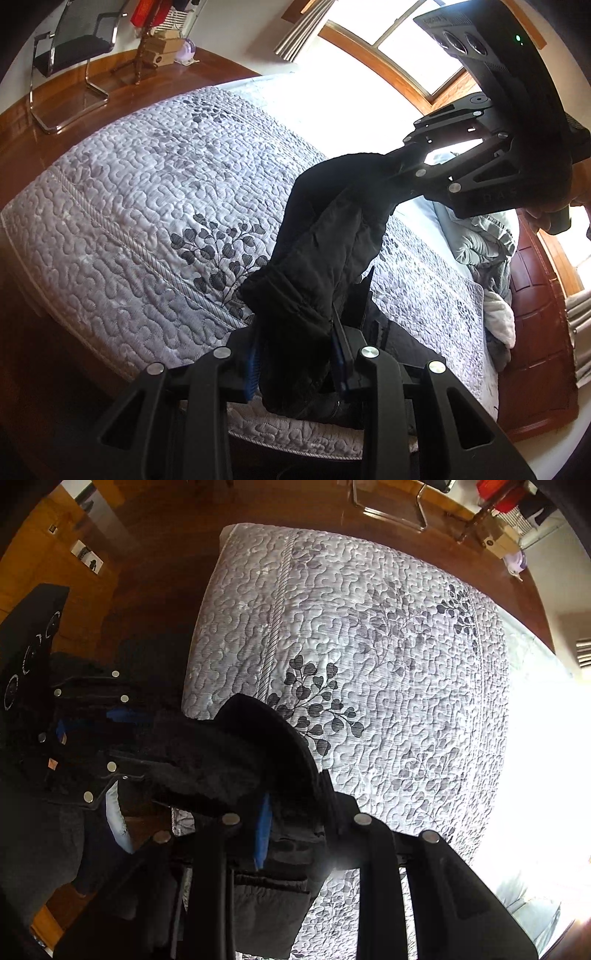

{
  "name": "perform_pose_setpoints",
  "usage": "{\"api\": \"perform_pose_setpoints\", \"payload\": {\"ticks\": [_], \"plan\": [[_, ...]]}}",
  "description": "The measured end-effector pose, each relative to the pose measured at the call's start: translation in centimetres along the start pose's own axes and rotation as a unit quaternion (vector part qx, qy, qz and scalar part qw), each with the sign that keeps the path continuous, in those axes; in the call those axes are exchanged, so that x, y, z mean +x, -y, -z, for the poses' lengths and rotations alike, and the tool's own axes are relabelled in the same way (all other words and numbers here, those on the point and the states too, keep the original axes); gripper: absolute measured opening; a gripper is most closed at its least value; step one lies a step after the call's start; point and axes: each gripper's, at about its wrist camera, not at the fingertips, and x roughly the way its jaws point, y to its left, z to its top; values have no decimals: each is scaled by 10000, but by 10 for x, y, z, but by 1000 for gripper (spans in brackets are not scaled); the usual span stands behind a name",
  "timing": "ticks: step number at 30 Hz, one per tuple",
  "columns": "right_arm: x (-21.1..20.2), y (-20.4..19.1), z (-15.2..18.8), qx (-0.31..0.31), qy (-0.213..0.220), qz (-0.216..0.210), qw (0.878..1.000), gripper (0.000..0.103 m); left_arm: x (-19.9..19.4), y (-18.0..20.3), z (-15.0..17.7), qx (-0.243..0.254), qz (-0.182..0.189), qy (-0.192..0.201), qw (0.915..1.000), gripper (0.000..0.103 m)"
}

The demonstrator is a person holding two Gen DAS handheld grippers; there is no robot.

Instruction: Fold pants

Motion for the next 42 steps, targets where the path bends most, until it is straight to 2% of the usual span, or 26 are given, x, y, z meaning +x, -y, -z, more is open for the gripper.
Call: {"api": "perform_pose_setpoints", "payload": {"ticks": [20,42], "plan": [[-48,-38,78,449,151,812,9956,22,-27,84,24,791,-26,141,9968,30],[-82,-59,156,935,270,1214,9878,20,-41,162,49,1486,80,144,9888,30]]}}
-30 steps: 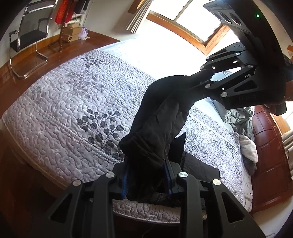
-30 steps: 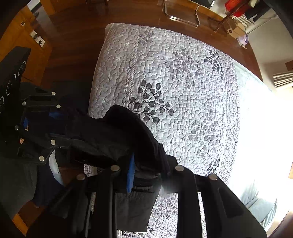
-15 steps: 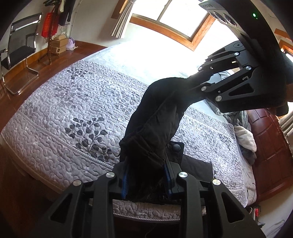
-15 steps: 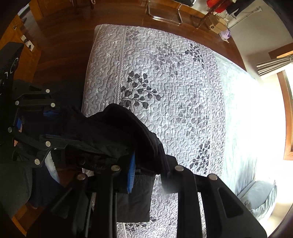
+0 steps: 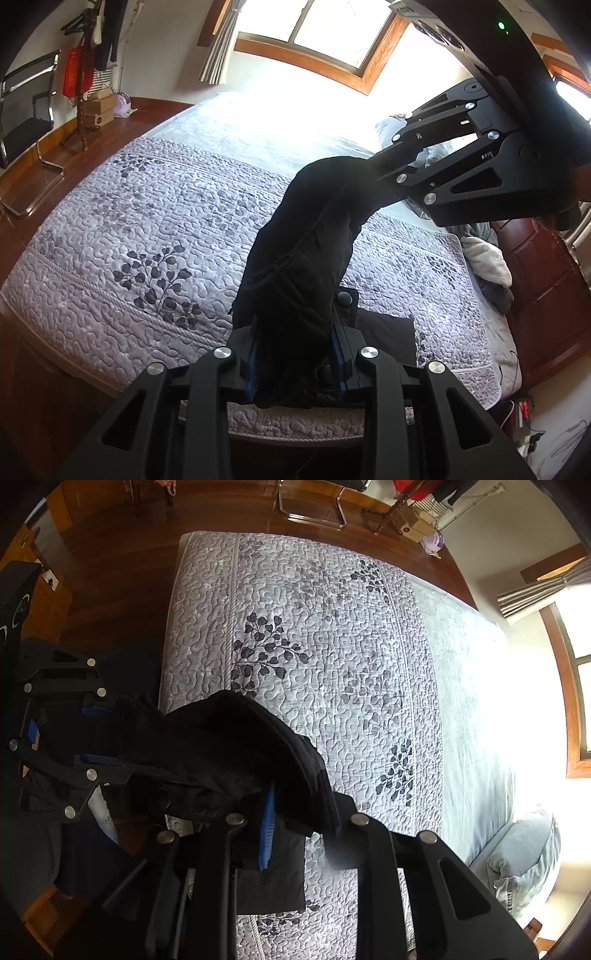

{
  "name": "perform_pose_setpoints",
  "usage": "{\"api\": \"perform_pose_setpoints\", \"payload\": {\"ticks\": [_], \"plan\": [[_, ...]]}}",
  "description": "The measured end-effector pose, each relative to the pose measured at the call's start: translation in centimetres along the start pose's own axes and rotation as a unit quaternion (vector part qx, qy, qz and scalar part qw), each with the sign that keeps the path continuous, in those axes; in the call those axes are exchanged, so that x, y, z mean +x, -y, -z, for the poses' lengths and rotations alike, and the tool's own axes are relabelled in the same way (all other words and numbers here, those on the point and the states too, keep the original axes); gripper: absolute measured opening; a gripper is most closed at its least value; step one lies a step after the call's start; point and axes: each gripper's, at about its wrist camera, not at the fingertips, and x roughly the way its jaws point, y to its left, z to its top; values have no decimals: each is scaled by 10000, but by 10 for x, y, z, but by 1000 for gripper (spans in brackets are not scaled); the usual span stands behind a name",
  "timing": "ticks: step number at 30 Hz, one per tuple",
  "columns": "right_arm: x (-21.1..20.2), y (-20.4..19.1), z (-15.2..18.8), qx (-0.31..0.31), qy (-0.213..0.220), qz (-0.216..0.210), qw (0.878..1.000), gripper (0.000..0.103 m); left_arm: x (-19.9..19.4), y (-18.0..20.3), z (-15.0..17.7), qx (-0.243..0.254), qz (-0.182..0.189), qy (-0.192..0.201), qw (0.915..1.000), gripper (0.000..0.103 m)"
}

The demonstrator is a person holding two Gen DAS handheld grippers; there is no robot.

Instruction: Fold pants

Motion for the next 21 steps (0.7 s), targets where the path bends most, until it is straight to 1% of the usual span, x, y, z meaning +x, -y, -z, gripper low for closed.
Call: {"api": "perform_pose_setpoints", "payload": {"ticks": [21], "plan": [[-17,8,80,412,64,144,9990,18,13,74,7,630,202,-127,9977,30]]}}
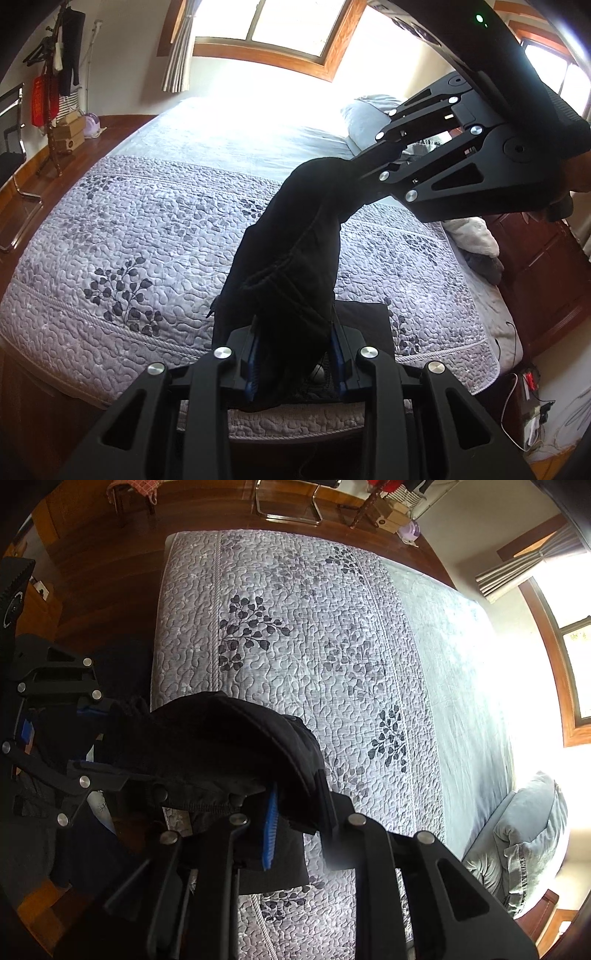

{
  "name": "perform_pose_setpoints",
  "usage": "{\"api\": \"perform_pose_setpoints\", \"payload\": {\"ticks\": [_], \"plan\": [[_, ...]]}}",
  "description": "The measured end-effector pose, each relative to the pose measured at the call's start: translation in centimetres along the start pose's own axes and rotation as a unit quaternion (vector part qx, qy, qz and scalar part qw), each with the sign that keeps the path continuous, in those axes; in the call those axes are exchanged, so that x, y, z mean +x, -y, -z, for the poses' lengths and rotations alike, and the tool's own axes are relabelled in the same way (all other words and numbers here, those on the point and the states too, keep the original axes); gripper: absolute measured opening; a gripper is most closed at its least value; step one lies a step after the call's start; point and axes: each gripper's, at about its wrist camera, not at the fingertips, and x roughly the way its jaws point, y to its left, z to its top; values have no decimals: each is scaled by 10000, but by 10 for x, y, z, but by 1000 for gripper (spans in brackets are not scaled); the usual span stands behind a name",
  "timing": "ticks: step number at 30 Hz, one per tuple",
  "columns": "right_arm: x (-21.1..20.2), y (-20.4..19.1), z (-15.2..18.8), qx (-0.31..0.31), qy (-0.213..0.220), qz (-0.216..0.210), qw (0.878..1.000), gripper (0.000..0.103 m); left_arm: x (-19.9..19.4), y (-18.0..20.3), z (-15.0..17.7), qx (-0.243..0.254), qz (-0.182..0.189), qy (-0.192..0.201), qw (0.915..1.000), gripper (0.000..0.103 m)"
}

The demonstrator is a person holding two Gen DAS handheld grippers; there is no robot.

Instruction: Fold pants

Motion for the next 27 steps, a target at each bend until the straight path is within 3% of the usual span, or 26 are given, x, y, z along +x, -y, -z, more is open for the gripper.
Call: {"api": "perform_pose_setpoints", "payload": {"ticks": [27], "plan": [[1,6,76,440,-146,144,9988,14,27,69,10,473,325,-260,9980,30]]}}
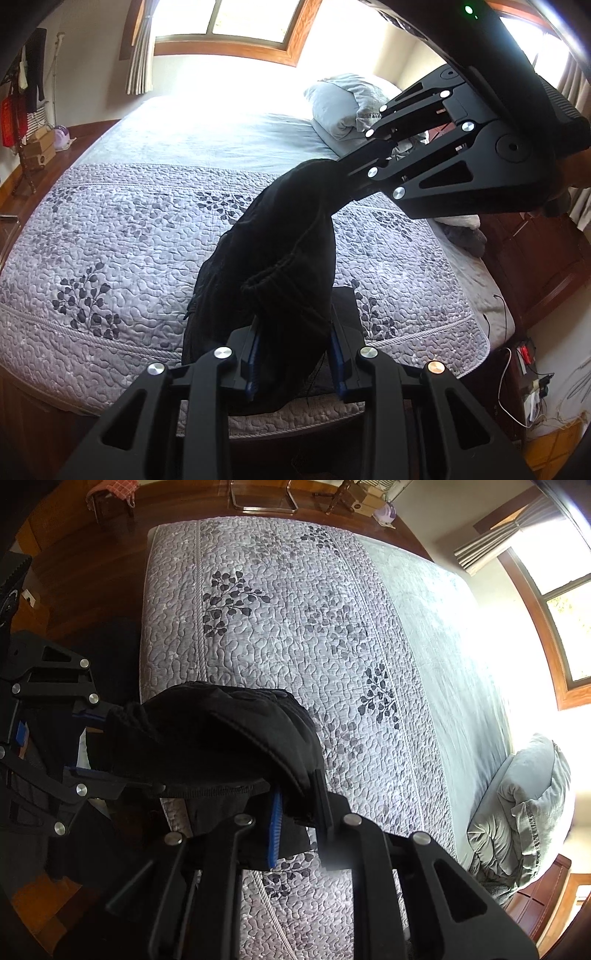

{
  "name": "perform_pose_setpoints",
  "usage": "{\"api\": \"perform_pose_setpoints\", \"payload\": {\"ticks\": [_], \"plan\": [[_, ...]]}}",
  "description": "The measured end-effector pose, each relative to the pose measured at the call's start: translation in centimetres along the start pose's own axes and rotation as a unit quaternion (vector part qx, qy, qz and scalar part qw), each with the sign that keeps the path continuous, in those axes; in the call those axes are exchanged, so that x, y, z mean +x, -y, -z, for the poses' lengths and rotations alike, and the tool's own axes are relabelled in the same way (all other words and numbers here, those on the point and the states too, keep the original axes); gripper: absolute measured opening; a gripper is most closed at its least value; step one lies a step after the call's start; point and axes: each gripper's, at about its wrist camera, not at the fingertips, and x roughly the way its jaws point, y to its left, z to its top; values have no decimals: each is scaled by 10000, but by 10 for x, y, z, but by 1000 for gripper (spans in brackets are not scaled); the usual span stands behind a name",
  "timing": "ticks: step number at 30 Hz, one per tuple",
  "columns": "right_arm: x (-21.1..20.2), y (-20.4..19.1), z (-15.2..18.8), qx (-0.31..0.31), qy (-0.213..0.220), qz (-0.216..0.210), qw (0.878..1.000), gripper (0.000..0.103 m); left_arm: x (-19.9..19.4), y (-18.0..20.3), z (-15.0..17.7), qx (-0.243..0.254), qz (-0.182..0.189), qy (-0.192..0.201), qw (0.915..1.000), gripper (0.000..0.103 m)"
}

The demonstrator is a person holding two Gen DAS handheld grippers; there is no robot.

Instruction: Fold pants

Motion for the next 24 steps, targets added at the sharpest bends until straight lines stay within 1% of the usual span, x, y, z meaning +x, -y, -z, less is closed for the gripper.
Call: {"api": "perform_pose_setpoints", "payload": {"ticks": [10,24], "plan": [[12,4,28,113,-151,103,9998,13,20,22,3,110,173,-131,9997,30],[36,20,61,296,-283,82,9991,13,53,50,4,239,379,-378,9983,30]]}}
